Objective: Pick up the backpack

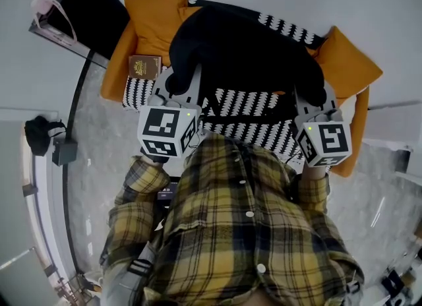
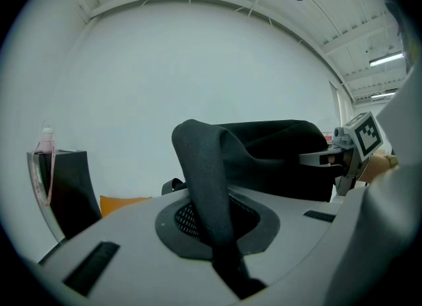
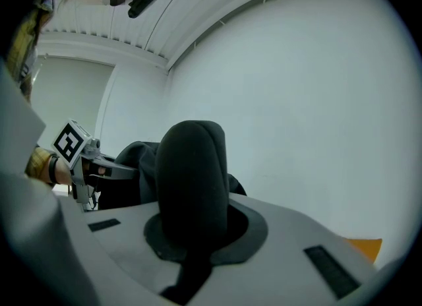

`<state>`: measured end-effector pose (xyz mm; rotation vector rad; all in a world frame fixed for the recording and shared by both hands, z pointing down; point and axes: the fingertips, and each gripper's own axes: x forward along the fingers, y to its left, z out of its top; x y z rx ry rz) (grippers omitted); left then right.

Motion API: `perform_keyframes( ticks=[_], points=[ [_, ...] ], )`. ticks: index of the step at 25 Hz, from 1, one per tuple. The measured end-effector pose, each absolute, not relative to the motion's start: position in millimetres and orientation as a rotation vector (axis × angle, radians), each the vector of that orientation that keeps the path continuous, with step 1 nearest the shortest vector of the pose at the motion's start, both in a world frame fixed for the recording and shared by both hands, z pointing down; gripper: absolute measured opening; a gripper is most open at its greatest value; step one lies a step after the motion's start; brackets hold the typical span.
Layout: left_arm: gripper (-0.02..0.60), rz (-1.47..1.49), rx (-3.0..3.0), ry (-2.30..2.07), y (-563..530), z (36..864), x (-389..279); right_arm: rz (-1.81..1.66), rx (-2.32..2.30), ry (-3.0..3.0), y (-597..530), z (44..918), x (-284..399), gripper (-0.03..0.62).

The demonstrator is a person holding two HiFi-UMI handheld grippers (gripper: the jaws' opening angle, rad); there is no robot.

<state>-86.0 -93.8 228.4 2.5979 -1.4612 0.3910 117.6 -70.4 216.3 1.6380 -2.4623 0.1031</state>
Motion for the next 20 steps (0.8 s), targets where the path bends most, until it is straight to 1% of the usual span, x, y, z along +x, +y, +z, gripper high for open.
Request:
perform_keyframes(
  ticks=[20],
  points=[
    [0.032, 0.391, 2.582, -1.444, -98.4, 233.3, -94.5, 0.130, 1.620, -2.452, -74.4, 223.9, 109.5, 0.026]
  ],
)
